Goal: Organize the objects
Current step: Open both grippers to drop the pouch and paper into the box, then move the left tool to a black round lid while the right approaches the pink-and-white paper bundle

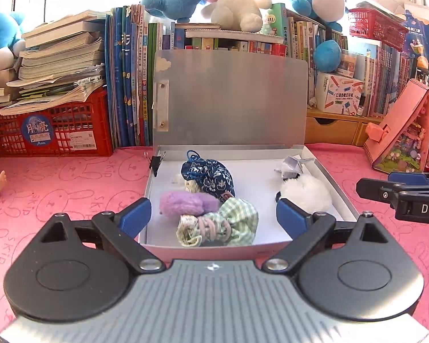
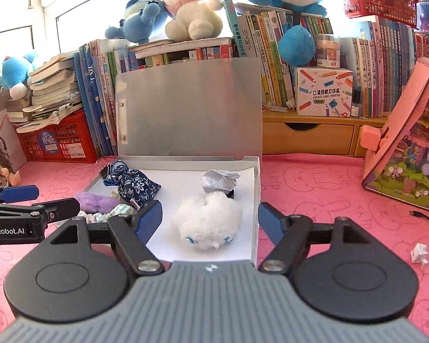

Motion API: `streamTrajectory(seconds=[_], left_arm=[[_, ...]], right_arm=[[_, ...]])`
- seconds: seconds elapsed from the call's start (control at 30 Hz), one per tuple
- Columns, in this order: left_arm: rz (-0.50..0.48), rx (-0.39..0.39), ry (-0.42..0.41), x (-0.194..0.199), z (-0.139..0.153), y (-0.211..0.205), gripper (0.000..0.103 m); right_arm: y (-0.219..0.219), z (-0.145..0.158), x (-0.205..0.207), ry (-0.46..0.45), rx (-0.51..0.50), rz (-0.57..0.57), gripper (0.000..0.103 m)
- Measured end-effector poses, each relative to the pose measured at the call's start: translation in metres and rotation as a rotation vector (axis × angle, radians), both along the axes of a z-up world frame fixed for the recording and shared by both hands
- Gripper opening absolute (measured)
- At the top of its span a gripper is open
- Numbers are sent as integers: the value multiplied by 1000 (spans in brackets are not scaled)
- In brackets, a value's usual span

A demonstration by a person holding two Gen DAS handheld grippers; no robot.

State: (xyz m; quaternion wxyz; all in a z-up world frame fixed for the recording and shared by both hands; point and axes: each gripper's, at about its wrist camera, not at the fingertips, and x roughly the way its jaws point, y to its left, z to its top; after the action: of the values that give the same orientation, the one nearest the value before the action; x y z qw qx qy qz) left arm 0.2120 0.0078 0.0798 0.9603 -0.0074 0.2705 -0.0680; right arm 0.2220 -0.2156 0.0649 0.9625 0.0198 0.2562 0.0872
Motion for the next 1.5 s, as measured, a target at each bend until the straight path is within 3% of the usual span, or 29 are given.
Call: streamTrajectory(seconds=[0.2,0.43,0.63,1.07,1.37,1.5], left_arm=[[-5,-31,2,-57,-11,11,98],[32,-47,-18,-111,-36,24,98],[87,13,-63,-143,-61,28,98],[139,6,22,-158,-103,33,99],[136,68,45,-153,-106,23,103],[141,67,46,-153,-106,22,103]], right_arm=[[-1,-9,-52,-19,12,17,83],[4,-37,-103,-33,-58,6,83],[0,-75,-128,28,-42,-56,83],[3,-93,-118,109,-74,-102,86],[5,-94,-117,116,-91,-119,88],[4,-94,-114,134,-92,-142,94]])
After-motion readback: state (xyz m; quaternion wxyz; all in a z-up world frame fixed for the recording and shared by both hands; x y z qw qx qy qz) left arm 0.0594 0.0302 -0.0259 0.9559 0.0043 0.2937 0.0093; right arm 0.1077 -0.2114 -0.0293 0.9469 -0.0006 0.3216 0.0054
